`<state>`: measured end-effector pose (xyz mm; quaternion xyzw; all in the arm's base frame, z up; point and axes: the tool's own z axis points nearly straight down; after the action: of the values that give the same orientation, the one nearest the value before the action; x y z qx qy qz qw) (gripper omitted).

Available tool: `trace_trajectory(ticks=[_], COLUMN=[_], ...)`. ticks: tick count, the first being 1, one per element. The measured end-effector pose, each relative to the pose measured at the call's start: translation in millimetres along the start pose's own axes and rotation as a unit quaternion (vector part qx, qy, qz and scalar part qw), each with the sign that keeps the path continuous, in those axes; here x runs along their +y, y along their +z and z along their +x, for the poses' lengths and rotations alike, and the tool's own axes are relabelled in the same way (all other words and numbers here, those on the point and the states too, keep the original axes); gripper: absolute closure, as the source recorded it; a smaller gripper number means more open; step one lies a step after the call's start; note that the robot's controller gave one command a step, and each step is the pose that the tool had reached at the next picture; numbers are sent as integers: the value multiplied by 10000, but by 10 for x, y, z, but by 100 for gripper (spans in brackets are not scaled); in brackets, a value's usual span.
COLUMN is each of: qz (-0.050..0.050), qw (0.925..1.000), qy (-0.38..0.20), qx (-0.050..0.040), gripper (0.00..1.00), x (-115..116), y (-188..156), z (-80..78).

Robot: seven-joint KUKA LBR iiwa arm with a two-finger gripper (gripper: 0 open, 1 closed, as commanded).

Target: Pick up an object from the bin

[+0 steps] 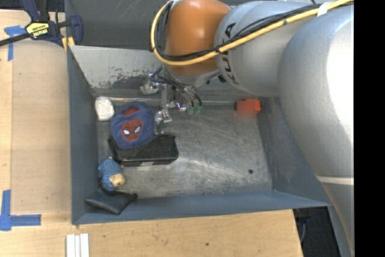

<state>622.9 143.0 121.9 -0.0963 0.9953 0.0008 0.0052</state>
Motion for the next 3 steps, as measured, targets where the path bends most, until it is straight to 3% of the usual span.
trace_trajectory(ticks=[1,2,3], qz=[11,5,3], qw=[9999,9999,9999], qy=[133,125,122], qx=[10,27,23], gripper=[0,100,0], x=[-112,-99,-96], y=[71,95,92], z=[49,57,54])
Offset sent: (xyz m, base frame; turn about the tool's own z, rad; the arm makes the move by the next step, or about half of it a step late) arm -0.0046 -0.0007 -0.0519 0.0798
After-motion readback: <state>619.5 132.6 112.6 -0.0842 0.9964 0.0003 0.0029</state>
